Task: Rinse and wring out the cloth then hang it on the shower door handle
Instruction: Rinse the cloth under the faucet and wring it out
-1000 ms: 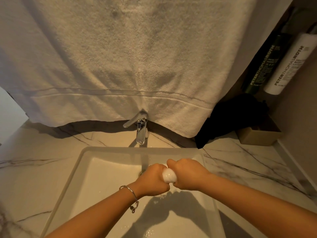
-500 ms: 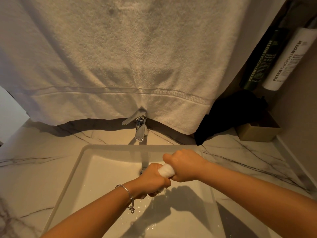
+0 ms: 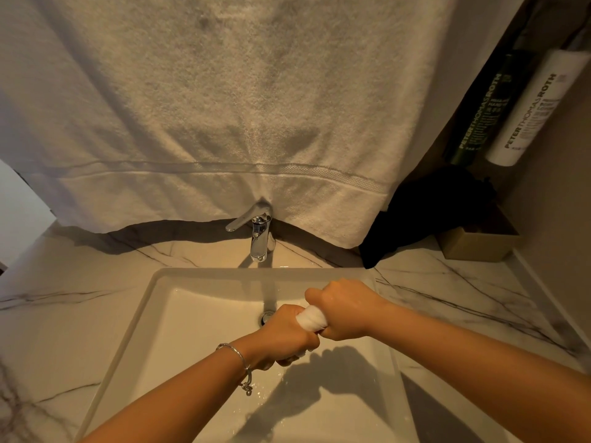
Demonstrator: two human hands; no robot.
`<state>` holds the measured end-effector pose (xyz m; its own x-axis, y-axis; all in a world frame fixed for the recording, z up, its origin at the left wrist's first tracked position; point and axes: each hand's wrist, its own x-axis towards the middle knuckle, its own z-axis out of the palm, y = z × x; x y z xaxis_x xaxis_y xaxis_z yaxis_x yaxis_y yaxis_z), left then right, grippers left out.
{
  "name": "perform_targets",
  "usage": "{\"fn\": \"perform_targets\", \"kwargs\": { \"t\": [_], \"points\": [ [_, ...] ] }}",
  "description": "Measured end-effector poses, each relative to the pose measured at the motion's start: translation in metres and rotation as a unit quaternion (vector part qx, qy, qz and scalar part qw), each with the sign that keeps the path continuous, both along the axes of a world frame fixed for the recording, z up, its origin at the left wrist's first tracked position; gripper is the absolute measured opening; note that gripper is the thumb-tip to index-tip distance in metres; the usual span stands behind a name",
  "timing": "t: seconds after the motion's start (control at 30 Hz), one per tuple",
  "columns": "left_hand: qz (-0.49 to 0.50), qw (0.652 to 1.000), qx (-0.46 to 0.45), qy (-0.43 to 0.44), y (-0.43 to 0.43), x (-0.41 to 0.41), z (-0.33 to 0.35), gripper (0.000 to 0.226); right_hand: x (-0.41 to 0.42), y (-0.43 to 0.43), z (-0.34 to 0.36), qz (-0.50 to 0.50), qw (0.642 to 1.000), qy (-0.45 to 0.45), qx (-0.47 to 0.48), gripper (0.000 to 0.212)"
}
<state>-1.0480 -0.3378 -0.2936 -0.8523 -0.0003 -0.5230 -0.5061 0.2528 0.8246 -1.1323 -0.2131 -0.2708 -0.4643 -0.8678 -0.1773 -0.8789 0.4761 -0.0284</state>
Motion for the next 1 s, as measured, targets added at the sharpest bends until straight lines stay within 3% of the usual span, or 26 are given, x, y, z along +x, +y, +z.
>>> {"fn": "perform_targets", "kwargs": {
  "t": [0.8,0.9,1.0],
  "points": [
    [-0.073,0.994,-0.083,0.015,0.004,0.012,0.001,0.018,0.018,0.014,-0.009,-0.037,0.997,-0.058,-0.022,0.043],
    [-0.119,0.982,-0.136,0.051,0.002,0.011,0.005,0.018,0.019,0.015,-0.007,-0.059,0.993,-0.101,-0.025,0.041],
    [-0.190,0.948,-0.235,0.096,-0.006,0.010,0.012,0.014,0.027,0.020,-0.008,-0.135,0.963,-0.223,-0.063,0.043]
  ]
}}
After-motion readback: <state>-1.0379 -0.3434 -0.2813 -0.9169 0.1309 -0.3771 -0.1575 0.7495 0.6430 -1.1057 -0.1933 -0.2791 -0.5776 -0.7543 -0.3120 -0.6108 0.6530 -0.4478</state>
